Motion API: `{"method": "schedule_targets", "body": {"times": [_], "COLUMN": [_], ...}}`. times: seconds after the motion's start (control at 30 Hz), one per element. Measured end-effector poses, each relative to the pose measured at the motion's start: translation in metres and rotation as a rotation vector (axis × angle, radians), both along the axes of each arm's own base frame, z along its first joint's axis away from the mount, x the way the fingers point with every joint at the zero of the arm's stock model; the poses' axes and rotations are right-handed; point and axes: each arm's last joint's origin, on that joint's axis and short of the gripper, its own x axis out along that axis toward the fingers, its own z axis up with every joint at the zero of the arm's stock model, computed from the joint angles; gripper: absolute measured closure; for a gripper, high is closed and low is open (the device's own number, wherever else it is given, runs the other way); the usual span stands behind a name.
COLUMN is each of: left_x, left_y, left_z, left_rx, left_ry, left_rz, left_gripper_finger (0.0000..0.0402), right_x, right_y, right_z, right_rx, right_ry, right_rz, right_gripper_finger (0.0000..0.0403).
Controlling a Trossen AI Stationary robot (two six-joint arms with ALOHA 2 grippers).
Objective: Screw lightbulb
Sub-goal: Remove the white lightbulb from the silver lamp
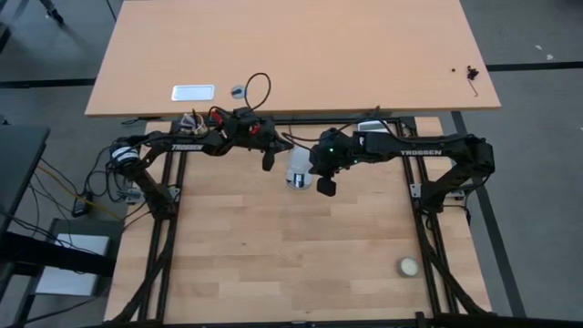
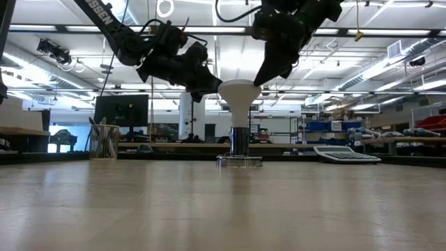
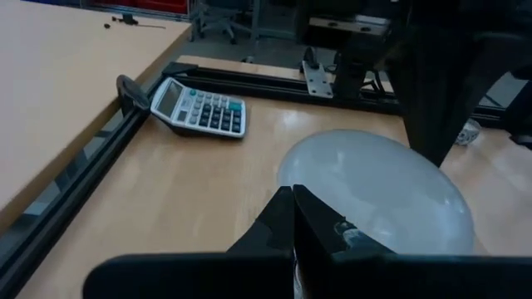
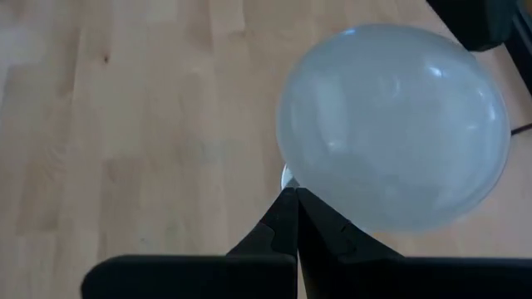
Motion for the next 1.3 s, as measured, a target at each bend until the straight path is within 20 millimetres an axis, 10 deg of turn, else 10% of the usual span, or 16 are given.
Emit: {"method": "schedule_targets", "body": {"times": [1.3], "left_x": [0.006], "left_y": [-0.038], "left_z": [0.003], "left_rx": [-0.066], "left_ry": [0.069], "left_rz": [-0.173], "left_gripper_finger": [0.0402], "right_x": [-0.018], "right_y": [-0.046], "right_z": [-0.001], "right_rx": [-0.085], "right_ry": [0.067], "right_rz": [-0.224], "right_gripper_finger": [0.0394]}}
